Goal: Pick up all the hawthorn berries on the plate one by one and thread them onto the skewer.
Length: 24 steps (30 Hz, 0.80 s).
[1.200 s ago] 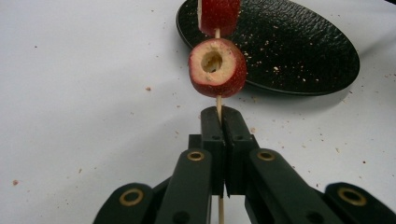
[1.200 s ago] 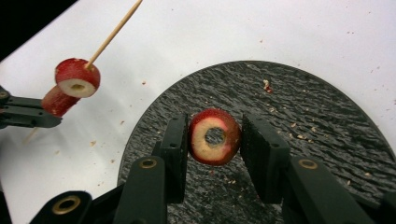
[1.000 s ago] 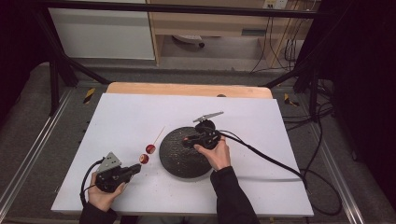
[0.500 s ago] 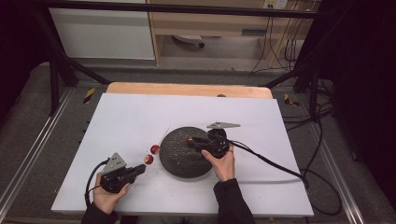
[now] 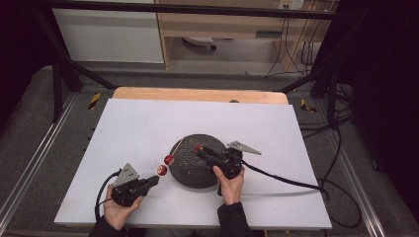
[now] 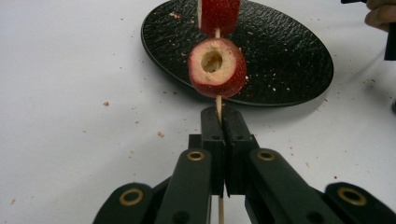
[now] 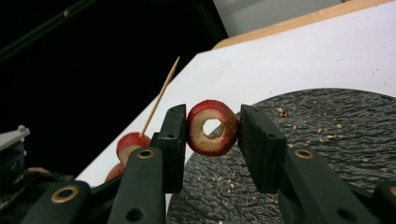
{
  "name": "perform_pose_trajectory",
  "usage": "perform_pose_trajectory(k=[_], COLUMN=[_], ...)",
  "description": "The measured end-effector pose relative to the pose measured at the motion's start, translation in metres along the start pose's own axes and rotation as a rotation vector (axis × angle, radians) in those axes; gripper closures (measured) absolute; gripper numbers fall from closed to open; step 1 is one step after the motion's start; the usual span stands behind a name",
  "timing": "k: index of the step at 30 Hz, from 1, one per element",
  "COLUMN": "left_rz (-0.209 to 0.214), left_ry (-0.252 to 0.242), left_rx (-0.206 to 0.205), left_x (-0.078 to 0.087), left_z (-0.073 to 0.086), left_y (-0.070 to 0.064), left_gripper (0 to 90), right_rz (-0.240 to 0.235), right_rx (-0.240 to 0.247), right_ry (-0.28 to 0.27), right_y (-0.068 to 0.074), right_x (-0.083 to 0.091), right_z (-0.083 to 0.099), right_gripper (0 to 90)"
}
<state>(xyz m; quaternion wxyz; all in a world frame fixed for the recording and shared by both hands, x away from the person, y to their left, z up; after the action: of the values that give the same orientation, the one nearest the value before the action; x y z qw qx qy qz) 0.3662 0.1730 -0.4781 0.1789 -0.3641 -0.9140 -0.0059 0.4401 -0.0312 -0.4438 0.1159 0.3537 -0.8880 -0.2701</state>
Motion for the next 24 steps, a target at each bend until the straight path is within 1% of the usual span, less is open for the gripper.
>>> perform_pose_trajectory(k=[4, 9, 11, 12, 15, 22, 24], left_rz=[0.0, 0.002, 0.003, 0.001, -0.003, -0.008, -0.009], left_ry=[0.0, -0.005, -0.006, -0.01, -0.013, -0.02, -0.025], left_rx=[-0.003, 0.005, 0.002, 0.001, 0.003, 0.013, 0.01], left_x=[-0.002, -0.006, -0.007, -0.007, -0.008, -0.011, -0.011], left_z=[0.0, 0.0, 0.0, 0.0, -0.001, -0.002, -0.004], left_y=[-0.004, -0.009, -0.01, -0.011, -0.012, -0.016, -0.017], left_gripper=[88.5, 88.5, 88.5, 88.5, 88.5, 88.5, 88.5], right_rz=[0.002, 0.01, 0.013, 0.015, 0.015, 0.016, 0.019], right_rx=[-0.016, -0.03, -0.043, -0.041, -0.055, -0.071, -0.071], right_ry=[-0.077, -0.147, -0.175, -0.19, -0.218, -0.269, -0.284], right_y=[0.002, 0.003, 0.003, 0.003, 0.003, 0.002, 0.001], right_x=[-0.001, -0.001, -0.002, -0.002, -0.003, -0.006, -0.006], right_z=[0.0, -0.004, -0.006, -0.007, -0.011, -0.024, -0.028], right_gripper=[63.2, 63.2, 63.2, 63.2, 63.2, 63.2, 63.2])
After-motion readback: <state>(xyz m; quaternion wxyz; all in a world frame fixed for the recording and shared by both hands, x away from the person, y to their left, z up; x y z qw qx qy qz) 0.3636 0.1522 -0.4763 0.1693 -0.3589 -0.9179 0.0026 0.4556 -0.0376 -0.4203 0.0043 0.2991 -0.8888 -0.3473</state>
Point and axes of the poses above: each handheld gripper's, and its own axes: x roughly backward along the jaws, z roughly out of its underside, y roughly to its left, the point moved 8 cm from there along -x, roughly forward along the jaws, and after that the axes turned 12 degrees about -y, right-handed, at the moved point
